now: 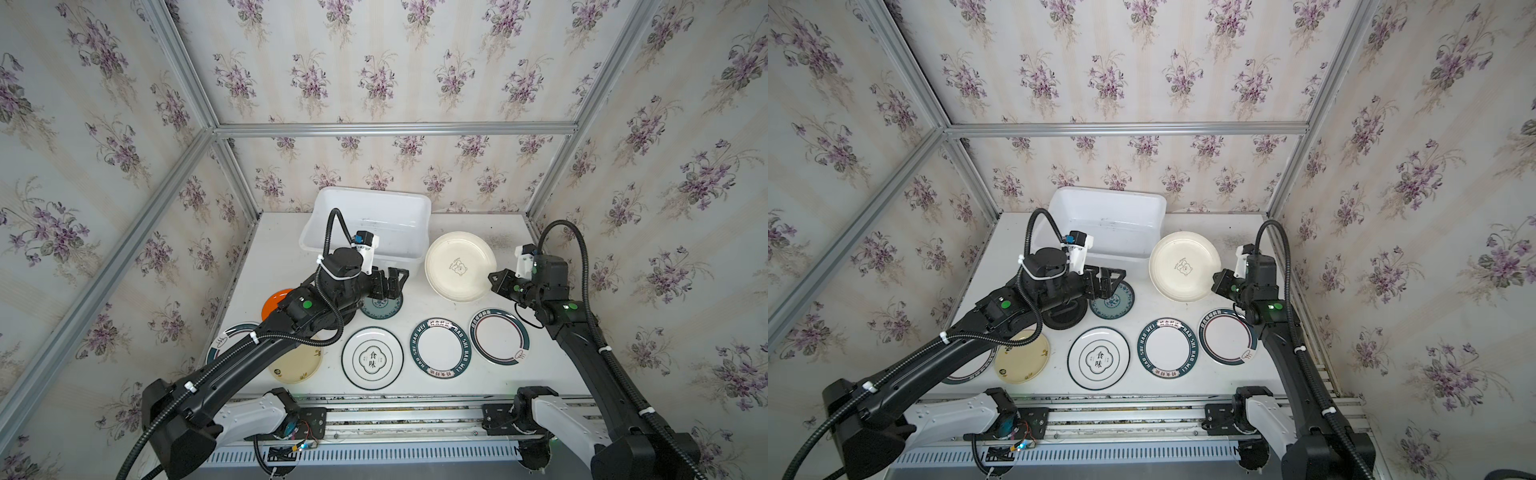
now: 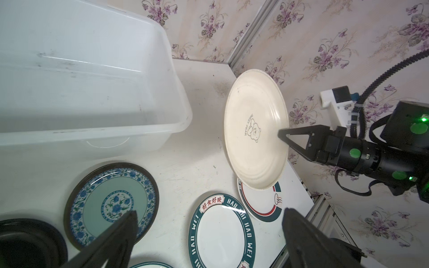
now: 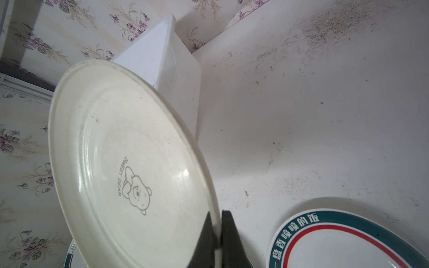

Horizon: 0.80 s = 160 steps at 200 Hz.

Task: Place the plates into the plastic bin on the countertop
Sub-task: Place the plate in the plastic bin.

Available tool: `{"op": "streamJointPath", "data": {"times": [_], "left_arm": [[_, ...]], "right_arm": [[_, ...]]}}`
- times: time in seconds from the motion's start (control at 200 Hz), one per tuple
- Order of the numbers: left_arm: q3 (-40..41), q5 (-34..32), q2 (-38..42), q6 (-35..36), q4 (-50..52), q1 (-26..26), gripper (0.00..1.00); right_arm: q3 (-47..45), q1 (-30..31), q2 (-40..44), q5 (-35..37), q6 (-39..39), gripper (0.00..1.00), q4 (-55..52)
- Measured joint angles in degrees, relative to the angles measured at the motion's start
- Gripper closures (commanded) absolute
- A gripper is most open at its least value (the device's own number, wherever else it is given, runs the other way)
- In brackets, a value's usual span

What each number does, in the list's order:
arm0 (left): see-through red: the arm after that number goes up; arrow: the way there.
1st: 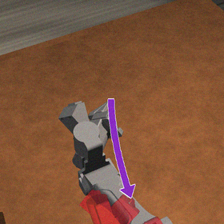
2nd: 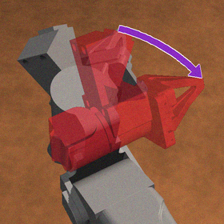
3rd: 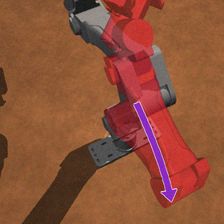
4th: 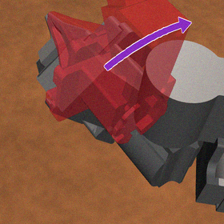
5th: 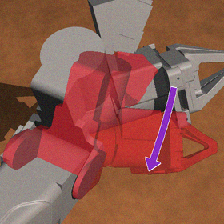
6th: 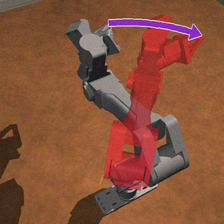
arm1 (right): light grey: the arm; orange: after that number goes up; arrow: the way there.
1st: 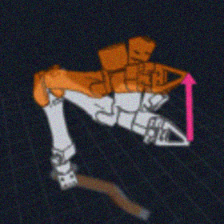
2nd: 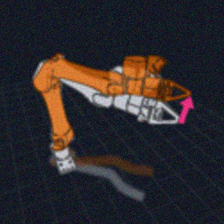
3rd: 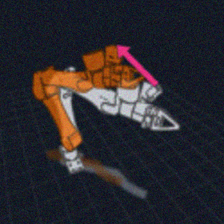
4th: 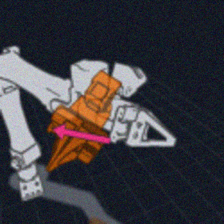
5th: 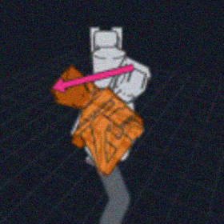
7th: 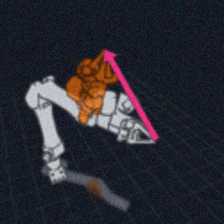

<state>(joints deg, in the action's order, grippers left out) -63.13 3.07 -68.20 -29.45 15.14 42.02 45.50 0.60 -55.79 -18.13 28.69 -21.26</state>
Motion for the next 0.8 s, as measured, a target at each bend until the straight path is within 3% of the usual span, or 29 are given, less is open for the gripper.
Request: {"op": "streamJointPath", "data": {"times": [0.32, 0.52, 0.6, 0.8], "left_arm": [[-4.81, 4.70, -9.07, -0.26, -1.73, 1.75, 0.05], [-6.27, 5.66, -11.50, -0.50, -2.64, 2.64, 0.19], [-6.67, 5.62, -12.02, -0.46, -2.71, 2.78, 0.29], [-7.45, 5.51, -13.20, -0.15, -3.08, 2.97, 0.38]], "right_arm": [[-1.60, 0.00, 0.33, -6.10, 0.31, 1.00, 2.69], [-2.03, 0.00, 0.50, -7.82, 0.46, 1.00, 3.43], [-2.14, 0.00, 0.57, -8.35, 0.66, 1.00, 3.72], [-2.58, 0.02, 0.76, -9.01, 1.09, 1.00, 4.52]]}}
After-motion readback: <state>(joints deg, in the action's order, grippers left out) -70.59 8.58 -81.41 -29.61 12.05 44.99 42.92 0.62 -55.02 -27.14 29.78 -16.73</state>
